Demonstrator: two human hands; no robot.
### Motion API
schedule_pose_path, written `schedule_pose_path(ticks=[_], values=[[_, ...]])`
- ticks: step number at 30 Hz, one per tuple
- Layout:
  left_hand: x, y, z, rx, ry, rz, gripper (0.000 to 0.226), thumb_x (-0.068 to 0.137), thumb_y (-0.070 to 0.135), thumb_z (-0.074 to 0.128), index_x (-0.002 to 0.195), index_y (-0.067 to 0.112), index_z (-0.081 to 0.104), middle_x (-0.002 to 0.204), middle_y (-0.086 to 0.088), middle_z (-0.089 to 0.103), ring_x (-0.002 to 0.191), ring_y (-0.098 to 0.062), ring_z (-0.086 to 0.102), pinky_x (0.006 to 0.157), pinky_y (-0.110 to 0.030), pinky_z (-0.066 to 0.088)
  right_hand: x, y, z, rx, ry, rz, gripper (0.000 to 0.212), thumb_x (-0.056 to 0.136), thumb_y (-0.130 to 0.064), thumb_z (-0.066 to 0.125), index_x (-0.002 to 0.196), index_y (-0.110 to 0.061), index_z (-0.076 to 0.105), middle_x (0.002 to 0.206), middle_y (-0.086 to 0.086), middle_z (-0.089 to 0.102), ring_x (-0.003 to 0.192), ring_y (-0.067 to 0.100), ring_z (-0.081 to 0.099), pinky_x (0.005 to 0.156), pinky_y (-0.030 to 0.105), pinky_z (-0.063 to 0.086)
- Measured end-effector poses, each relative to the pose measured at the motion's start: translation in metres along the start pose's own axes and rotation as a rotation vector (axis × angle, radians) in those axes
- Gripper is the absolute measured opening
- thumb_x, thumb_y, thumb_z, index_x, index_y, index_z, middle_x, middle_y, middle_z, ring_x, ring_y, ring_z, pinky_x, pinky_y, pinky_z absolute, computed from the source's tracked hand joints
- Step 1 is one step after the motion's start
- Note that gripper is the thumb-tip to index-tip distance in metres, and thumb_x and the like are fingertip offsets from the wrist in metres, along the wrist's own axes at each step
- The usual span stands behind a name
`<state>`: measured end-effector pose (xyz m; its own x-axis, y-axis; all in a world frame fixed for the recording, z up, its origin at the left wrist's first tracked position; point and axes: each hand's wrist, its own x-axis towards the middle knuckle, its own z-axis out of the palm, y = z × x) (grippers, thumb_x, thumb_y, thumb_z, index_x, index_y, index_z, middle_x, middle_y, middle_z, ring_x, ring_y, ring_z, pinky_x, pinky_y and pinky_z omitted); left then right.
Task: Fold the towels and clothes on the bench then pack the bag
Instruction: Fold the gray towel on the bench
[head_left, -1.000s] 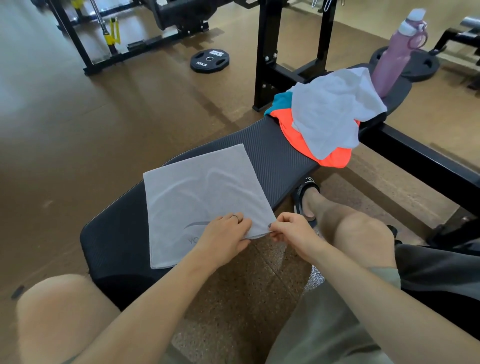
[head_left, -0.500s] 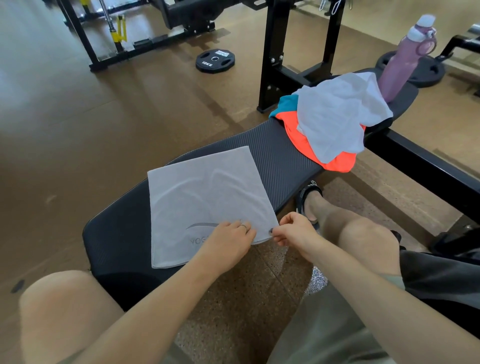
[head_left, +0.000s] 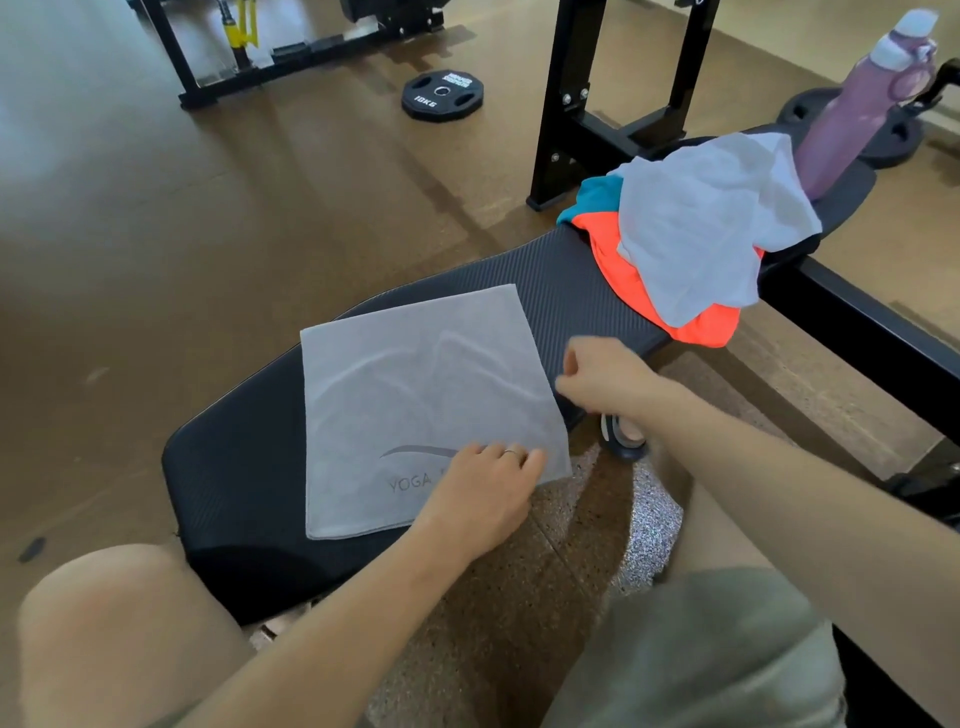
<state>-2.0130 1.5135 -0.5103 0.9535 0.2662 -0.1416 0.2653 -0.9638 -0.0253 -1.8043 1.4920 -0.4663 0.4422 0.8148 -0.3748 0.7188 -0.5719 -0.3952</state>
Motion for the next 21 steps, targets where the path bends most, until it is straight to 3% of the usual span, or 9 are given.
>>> schedule_pose_path(ticks=[5,7,10,13,17,21], values=[[0.024,0.026,-0.001,0.074,-0.077,0.016,0.083,0.073,0.016,0.085,0.138,0.009,0.034,0.129,-0.014,0.052,0.106,-0.030,0.058,0.080,-0.039,0.049,0.076,-0.017,0.000,0.291,0.084,-0.009,0.036,0.094,-0.030,0.067,0.125,-0.015,0.055,0.119,0.005,0.062,0.102,0.021,0.058,0.081,0.032,0.044],[0.031,0.030,-0.002,0.070,-0.092,-0.005,0.081,0.075,0.014,0.084,0.139,0.006,0.035,0.131,-0.017,0.051,0.107,-0.031,0.057,0.080,-0.039,0.050,0.098,-0.020,0.006,0.306,0.132,-0.002,0.042,0.095,-0.029,0.066,0.133,-0.013,0.053,0.123,0.007,0.063,0.106,0.022,0.059,0.084,0.030,0.042],[0.038,0.029,-0.001,0.027,-0.115,-0.042,0.064,0.079,0.013,0.081,0.130,0.005,0.042,0.123,-0.016,0.056,0.098,-0.028,0.060,0.074,-0.036,0.051,0.126,-0.024,0.013,0.334,0.223,0.026,0.035,0.096,-0.028,0.064,0.126,-0.012,0.059,0.118,0.006,0.064,0.106,0.022,0.059,0.083,0.031,0.044],[0.041,0.030,0.000,0.011,-0.152,-0.057,0.068,0.079,0.014,0.082,0.130,0.006,0.038,0.124,-0.016,0.052,0.099,-0.028,0.058,0.076,-0.036,0.051,0.148,-0.031,0.017,0.295,0.282,0.032,0.023,0.095,-0.027,0.064,0.116,-0.016,0.062,0.111,0.002,0.064,0.096,0.017,0.056,0.078,0.030,0.042],[0.041,0.031,0.006,0.056,-0.137,-0.046,0.067,0.082,0.014,0.079,0.133,0.007,0.036,0.128,-0.016,0.047,0.102,-0.029,0.055,0.077,-0.037,0.050,0.161,-0.038,0.017,0.269,0.283,0.044,0.006,0.093,-0.021,0.064,0.096,-0.022,0.059,0.098,-0.002,0.060,0.093,0.018,0.058,0.070,0.028,0.040],[0.039,0.029,0.011,0.007,-0.055,-0.008,0.055,0.085,0.018,0.076,0.127,0.009,0.042,0.122,-0.015,0.055,0.096,-0.028,0.059,0.071,-0.036,0.051,0.161,-0.039,0.014,0.265,0.265,0.048,0.006,0.093,-0.019,0.061,0.095,-0.020,0.056,0.094,-0.001,0.059,0.091,0.019,0.057,0.071,0.031,0.043]])
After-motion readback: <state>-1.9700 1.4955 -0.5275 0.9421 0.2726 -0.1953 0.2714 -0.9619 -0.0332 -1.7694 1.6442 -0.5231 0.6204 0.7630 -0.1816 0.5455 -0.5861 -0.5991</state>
